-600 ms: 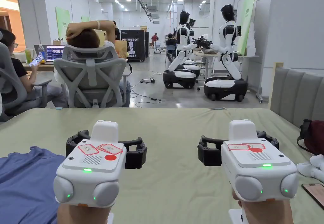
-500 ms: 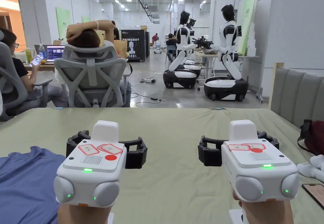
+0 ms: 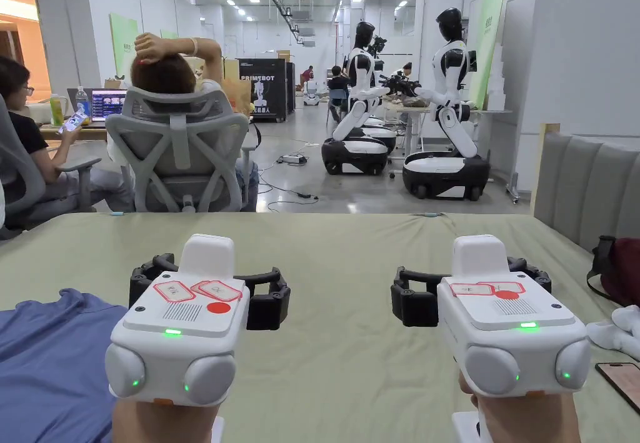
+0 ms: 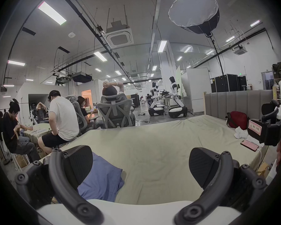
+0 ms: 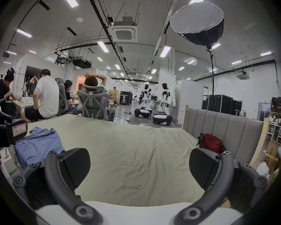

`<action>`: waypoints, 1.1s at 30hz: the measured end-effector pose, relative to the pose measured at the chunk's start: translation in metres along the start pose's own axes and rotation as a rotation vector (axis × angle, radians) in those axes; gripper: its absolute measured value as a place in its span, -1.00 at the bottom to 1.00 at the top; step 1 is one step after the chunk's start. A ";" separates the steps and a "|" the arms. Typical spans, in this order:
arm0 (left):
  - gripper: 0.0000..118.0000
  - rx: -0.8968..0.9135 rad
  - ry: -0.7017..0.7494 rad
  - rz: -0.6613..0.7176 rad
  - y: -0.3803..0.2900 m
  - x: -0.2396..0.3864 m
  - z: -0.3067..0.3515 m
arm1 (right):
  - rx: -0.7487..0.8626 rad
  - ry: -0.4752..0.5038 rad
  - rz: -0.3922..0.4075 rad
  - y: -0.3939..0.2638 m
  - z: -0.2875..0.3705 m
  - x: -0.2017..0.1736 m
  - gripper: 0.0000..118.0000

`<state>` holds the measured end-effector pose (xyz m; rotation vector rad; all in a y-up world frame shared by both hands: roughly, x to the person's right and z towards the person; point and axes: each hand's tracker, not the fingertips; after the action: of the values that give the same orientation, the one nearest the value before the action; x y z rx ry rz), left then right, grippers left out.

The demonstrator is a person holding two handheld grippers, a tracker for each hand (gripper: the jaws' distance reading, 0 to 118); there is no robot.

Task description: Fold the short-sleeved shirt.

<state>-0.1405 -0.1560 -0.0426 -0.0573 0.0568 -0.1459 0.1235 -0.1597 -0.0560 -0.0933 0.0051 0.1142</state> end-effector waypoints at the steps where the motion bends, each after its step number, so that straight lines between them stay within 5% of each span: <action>1: 1.00 0.000 0.000 -0.001 0.001 0.000 0.000 | 0.000 0.000 0.001 0.000 0.000 0.000 1.00; 33: 1.00 0.005 0.002 -0.009 0.005 0.002 -0.001 | -0.003 -0.008 0.013 0.001 0.000 0.002 1.00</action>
<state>-0.1384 -0.1517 -0.0437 -0.0527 0.0582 -0.1550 0.1253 -0.1587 -0.0566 -0.0953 -0.0025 0.1271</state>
